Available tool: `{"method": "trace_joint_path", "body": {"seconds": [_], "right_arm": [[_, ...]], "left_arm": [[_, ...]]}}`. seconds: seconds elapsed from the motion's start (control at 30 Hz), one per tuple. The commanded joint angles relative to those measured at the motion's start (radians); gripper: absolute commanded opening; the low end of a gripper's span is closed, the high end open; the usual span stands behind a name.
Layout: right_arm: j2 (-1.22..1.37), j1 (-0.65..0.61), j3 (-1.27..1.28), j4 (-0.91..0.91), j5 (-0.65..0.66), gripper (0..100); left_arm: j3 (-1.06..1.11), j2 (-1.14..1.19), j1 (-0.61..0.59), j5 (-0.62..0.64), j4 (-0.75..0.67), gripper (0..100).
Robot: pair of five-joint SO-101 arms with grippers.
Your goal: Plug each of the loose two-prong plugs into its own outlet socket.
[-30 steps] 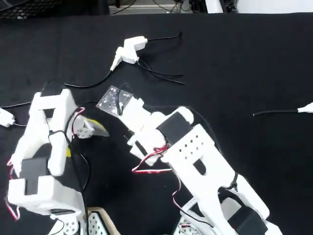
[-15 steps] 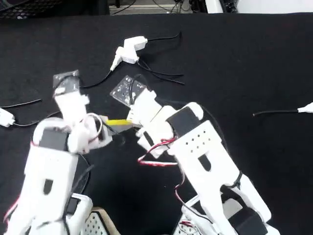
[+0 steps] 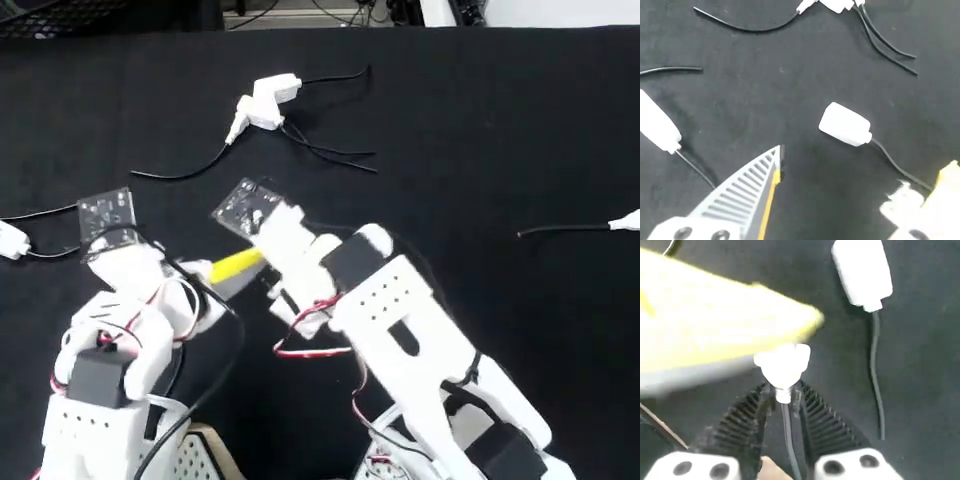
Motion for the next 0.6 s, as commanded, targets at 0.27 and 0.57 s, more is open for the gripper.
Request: {"method": "trace_joint_path", "body": {"seconds": [0.27, 0.57], "right_arm": [[-0.019, -0.034, -0.216, 0.083, -0.006, 1.2], [-0.019, -0.032, -0.326, 0.169, -0.008, 1.2]], "left_arm": [[0.116, -0.043, 0.127, 0.003, -0.1, 45], [0.12, -0.043, 0.127, 0.002, -0.1, 45]]}}
